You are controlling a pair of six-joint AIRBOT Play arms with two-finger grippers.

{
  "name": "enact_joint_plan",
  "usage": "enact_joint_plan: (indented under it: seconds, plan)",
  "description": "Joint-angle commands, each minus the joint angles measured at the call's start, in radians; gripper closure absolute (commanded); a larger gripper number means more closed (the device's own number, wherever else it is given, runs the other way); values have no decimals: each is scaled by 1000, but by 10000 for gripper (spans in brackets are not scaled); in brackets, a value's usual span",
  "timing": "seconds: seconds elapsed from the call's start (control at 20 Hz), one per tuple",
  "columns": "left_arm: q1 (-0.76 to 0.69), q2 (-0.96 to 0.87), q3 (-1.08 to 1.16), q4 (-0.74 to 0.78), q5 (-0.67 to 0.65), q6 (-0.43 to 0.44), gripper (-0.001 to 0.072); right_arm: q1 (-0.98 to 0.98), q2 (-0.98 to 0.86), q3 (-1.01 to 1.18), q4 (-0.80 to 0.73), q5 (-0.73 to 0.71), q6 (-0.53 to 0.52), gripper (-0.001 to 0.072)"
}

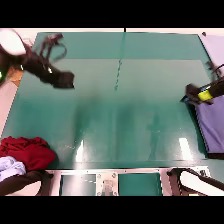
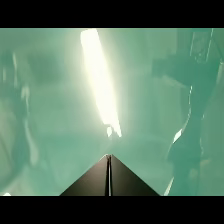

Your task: Fold the shirts.

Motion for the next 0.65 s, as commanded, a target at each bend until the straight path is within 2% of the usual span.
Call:
enact_joint_plan:
  seconds: [0.0,0.1,0.6]
  plan:
    - [-87,180,-302,17,97,-92,686,138,142,-233,8,-117,-35,694]
    - [-91,225,-356,27,96,-113,686,172,175,-270,8,-157,-35,694]
    - [-91,232,-357,68,90,-119,684,177,175,-270,14,-153,-33,693]
